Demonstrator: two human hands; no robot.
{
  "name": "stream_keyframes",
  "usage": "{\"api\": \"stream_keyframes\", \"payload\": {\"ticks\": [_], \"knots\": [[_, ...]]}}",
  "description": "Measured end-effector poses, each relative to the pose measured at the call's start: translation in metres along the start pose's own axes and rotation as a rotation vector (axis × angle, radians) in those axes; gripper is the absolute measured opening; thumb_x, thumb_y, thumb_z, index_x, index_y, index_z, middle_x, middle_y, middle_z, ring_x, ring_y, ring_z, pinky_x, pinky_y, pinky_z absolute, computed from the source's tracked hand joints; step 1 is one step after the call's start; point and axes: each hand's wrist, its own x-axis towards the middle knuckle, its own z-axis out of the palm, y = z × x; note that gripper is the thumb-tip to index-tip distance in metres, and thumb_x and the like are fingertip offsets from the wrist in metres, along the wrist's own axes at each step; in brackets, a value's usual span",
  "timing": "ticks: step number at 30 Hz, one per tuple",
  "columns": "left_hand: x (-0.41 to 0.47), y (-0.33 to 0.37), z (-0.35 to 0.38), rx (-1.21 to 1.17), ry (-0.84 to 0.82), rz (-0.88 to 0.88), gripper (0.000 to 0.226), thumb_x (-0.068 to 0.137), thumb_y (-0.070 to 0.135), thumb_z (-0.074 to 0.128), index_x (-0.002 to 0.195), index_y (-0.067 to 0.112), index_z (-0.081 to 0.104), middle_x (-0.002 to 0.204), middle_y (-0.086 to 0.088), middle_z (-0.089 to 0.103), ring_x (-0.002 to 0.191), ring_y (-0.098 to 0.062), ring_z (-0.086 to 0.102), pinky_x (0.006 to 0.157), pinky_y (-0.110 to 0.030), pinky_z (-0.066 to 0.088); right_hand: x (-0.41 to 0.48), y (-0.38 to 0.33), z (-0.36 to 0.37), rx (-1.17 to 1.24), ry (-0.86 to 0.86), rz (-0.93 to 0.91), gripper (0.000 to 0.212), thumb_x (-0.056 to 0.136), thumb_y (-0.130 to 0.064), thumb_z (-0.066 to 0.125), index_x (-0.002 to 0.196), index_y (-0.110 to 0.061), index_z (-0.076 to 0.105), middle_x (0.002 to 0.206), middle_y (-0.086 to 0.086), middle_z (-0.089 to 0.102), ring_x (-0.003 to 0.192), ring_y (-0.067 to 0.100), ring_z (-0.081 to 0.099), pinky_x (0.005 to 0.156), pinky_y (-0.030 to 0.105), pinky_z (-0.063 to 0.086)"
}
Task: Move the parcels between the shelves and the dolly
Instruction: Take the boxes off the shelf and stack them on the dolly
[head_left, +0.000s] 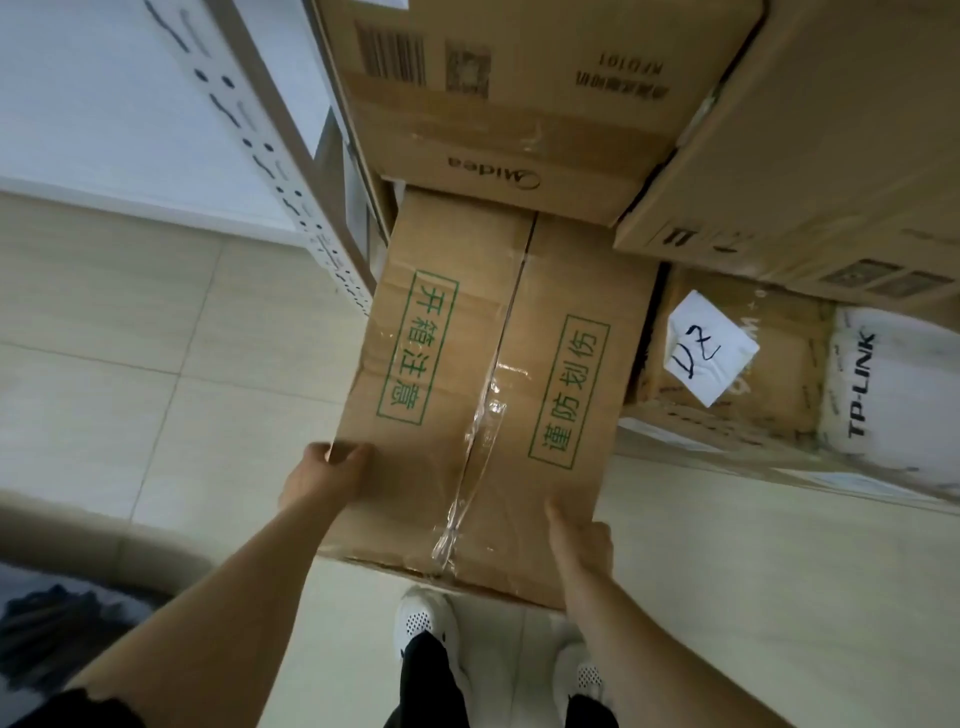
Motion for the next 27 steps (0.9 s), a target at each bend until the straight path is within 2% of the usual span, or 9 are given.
{"api": "stream_keyframes", "payload": {"ticks": [3,5,7,11,13,17,19,22,27], "knots": [[0.011,0.005,0.005,-0.033,0.006,0.069,0.056,0.091,0.049,0.052,0.138,0.021,0.047,0.132,-0.009,0.057,0.117,-0.033,0.054,0.099,-0.038,0.043,0.018,-0.019,-0.007,0.102,0.048,-0.177,0.061,0.09,-0.047,0.055,0.136,-0.009,0.042,0.126,0.013,0.058,0.099,0.029,0.057,0.085,0.036,0.046],[0.016,0.015,0.009,-0.121,0.096,0.077,0.048,0.09,0.046,0.057,0.128,0.016,0.057,0.126,-0.011,0.06,0.114,-0.032,0.056,0.096,-0.036,0.044,0.029,-0.031,-0.009,0.124,0.034,-0.313,0.062,0.091,-0.046,0.055,0.144,-0.022,0.032,0.132,0.007,0.056,0.112,0.032,0.056,0.093,0.04,0.045],[0.02,0.029,0.013,-0.272,0.124,0.138,0.046,0.087,0.039,0.063,0.129,0.018,0.057,0.125,-0.007,0.062,0.112,-0.028,0.057,0.095,-0.033,0.046,0.037,-0.038,-0.009,0.133,0.024,-0.359,0.06,0.09,-0.048,0.054,0.143,-0.027,0.034,0.134,0.004,0.056,0.116,0.032,0.056,0.097,0.044,0.046],[0.033,0.049,0.017,-0.327,0.085,0.242,0.071,0.086,0.036,0.065,0.148,0.032,0.03,0.138,0.007,0.054,0.122,-0.02,0.053,0.104,-0.03,0.041,0.05,-0.048,-0.012,0.156,0.057,-0.356,0.046,0.094,-0.04,0.054,0.128,-0.009,0.053,0.124,0.011,0.06,0.111,0.031,0.057,0.079,0.031,0.042],[0.036,0.059,0.018,-0.249,0.142,0.265,0.056,0.091,0.033,0.058,0.144,0.027,0.04,0.134,0.001,0.057,0.12,-0.026,0.054,0.101,-0.031,0.042,0.054,-0.055,-0.016,0.165,0.075,-0.378,0.042,0.096,-0.035,0.052,0.126,-0.005,0.054,0.124,0.012,0.06,0.112,0.031,0.056,0.08,0.033,0.042],[0.035,0.074,0.012,-0.235,0.264,0.236,0.029,0.094,0.021,0.056,0.115,0.005,0.067,0.104,-0.018,0.065,0.095,-0.032,0.059,0.079,-0.029,0.044,0.056,-0.065,-0.02,0.106,0.081,-0.501,0.041,0.099,-0.024,0.046,0.137,-0.011,0.043,0.133,0.01,0.055,0.12,0.031,0.052,0.095,0.036,0.041],[0.039,0.076,0.007,-0.209,0.27,0.247,0.03,0.093,0.02,0.058,0.117,0.005,0.067,0.11,-0.017,0.067,0.095,-0.03,0.06,0.081,-0.029,0.045,0.055,-0.069,-0.021,0.118,0.091,-0.521,0.04,0.098,-0.022,0.046,0.137,-0.014,0.044,0.132,0.009,0.056,0.119,0.031,0.053,0.097,0.036,0.041],[0.041,0.08,0.005,-0.22,0.227,0.296,0.048,0.091,0.018,0.059,0.138,0.016,0.049,0.116,0.001,0.063,0.111,-0.025,0.058,0.092,-0.03,0.046,0.057,-0.075,-0.023,0.142,0.114,-0.475,0.036,0.097,-0.028,0.049,0.128,-0.01,0.051,0.126,0.012,0.06,0.114,0.032,0.056,0.092,0.038,0.044],[0.045,0.087,0.003,-0.218,0.208,0.271,0.029,0.087,0.02,0.065,0.115,0.011,0.065,0.109,-0.012,0.068,0.098,-0.032,0.064,0.086,-0.039,0.054,0.057,-0.082,-0.03,0.138,0.108,-0.46,0.04,0.095,-0.033,0.054,0.122,-0.004,0.054,0.123,0.015,0.06,0.112,0.033,0.056,0.087,0.035,0.045]]}}
